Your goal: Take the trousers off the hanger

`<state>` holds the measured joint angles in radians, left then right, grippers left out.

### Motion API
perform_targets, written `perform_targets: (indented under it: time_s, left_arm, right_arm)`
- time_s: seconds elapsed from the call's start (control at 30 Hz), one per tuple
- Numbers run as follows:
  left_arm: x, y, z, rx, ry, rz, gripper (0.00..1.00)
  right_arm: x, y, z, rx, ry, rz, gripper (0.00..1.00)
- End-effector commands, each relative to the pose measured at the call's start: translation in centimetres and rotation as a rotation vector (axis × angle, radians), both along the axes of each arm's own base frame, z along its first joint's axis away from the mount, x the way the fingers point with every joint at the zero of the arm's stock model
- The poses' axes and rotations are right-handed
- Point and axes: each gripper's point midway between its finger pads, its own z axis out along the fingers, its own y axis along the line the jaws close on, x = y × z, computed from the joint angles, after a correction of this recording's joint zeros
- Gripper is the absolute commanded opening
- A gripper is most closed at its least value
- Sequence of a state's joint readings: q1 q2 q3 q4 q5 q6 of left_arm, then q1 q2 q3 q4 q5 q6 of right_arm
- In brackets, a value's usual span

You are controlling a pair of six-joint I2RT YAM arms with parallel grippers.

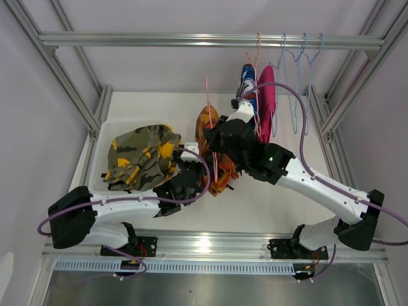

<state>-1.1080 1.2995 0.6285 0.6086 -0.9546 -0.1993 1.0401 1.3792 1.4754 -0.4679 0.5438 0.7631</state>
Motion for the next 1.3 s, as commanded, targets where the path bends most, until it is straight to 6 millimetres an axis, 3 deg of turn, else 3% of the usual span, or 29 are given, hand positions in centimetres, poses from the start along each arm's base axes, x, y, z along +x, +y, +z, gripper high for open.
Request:
perform_targets:
  time_s: [0.0, 0.07, 0.27, 0.37, 0.7, 1.0, 1.23, 1.27]
  left_arm:
    - [1.0, -0.3, 2.6, -0.094, -0.049, 0.015, 0.72]
    - [1.1, -0.5, 2.5, -0.09, -0.047, 0.015, 0.53]
    - [1.4, -0.8, 2.8, -0.094, -0.056, 0.014, 0.11]
    - [1.3, -0.6, 3.0, -0.093, -0.062, 0.015, 0.01]
    - [0.9, 1.0, 5.9, -0.134, -0.108, 0.021, 0.01]
    - [-0.5, 2.6, 11.5, -0.225, -0.15, -0.013, 0.01]
    - [-1.6, 4.5, 16.5, -0.25, -0.213, -0.029, 0.01]
    - [-1.8, 4.9, 18.0, -0.261, -0.234, -0.026, 0.01]
  right_arm:
    - [-0.7, -0.1, 4.2, 0.163, -0.052, 0.008, 0.0]
    - [-0.9, 0.0, 4.6, 0.18, -0.052, 0.017, 0.0]
    - [-1.5, 0.9, 4.2, 0.183, -0.043, 0.046, 0.0]
    - [-1.6, 0.9, 3.9, 0.183, -0.036, 0.052, 0.0]
    - [-2.2, 1.4, 0.8, 0.161, -0.001, 0.053, 0.0]
    - [-1.8, -0.4, -3.0, 0.08, 0.009, -0.015, 0.0]
    - [-1.2, -0.9, -6.6, 0.057, 0.029, -0.027, 0.0]
    - [-1.1, -0.9, -7.2, 0.044, 0.034, -0.033, 0.0]
